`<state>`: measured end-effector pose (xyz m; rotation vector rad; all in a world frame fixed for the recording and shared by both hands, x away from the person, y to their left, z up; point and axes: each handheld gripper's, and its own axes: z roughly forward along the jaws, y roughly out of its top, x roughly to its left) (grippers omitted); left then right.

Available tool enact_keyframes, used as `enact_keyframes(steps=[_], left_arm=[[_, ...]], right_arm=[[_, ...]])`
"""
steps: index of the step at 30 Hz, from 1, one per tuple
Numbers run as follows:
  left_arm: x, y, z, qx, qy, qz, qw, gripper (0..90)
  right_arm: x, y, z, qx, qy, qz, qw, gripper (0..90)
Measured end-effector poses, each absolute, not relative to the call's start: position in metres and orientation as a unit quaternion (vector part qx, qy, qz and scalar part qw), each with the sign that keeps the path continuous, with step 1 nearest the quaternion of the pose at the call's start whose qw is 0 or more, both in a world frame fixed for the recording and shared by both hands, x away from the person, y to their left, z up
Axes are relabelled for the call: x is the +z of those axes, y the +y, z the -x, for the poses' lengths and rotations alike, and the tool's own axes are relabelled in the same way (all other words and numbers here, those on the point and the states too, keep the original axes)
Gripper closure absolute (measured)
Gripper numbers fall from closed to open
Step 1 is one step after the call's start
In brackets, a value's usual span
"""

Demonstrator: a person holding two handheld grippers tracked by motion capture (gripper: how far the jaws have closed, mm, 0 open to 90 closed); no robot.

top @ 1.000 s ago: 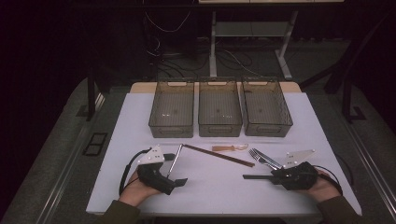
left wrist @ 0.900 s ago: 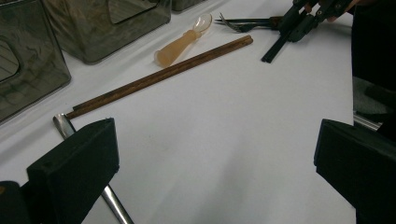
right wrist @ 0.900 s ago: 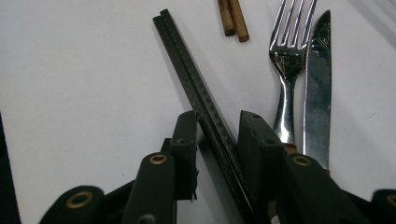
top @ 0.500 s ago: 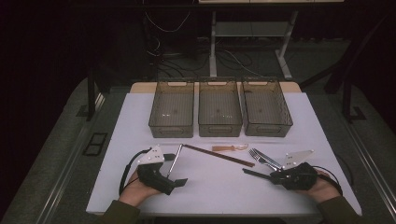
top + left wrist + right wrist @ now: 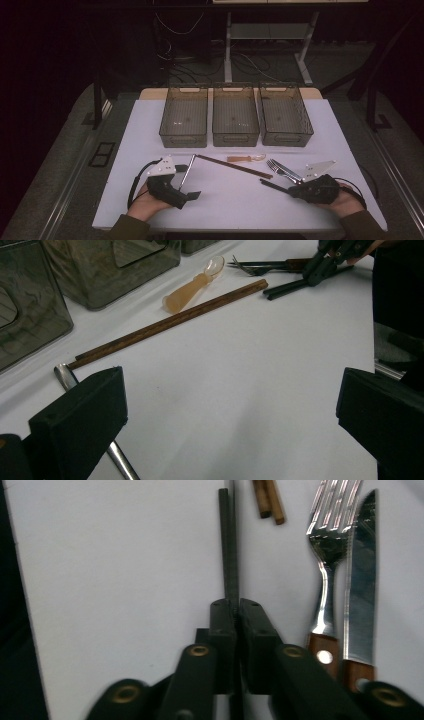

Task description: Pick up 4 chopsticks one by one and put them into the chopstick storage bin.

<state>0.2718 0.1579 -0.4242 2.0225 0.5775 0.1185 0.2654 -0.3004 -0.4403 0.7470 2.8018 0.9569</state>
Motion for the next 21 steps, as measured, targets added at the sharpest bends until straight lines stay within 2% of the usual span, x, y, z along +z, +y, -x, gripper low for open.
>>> enact_keyframes(steps=[13, 14, 15, 17, 18, 19, 21], left_arm=[[-0.4242, 0.1578, -0.2717, 0.048, 0.237, -0.835, 0.495, 0.0], [-0.4242, 0.1578, -0.2717, 0.048, 0.237, -0.835, 0.495, 0.0], [-0.4241, 0.1578, -0.2716, 0.048, 0.236, -0.835, 0.495, 0.0], [-0.4241, 0.1577, -0.2715, 0.048, 0.236, -0.835, 0.495, 0.0], [-0.4241, 0.1577, -0.2715, 0.048, 0.236, -0.835, 0.495, 0.0], [-0.4241, 0.1578, -0.2716, 0.048, 0.236, -0.835, 0.495, 0.0], [-0.4241, 0.1577, -0.2715, 0.047, 0.236, -0.834, 0.496, 0.0]], right_arm=[[-0.4401, -0.2999, -0.2646, 0.313, 0.918, -0.240, 0.048, 83.9], [-0.4404, -0.3002, -0.2648, 0.317, 0.916, -0.241, 0.044, 79.1], [-0.4404, -0.3002, -0.2648, 0.317, 0.916, -0.241, 0.044, 79.1], [-0.4407, -0.3000, -0.2646, 0.323, 0.914, -0.242, 0.042, 71.4], [-0.4407, -0.3000, -0.2646, 0.323, 0.914, -0.242, 0.042, 71.4], [-0.4405, -0.3005, -0.2650, 0.327, 0.911, -0.247, 0.043, 66.2], [-0.4390, -0.3018, -0.2647, 0.336, 0.906, -0.253, 0.045, 62.3]])
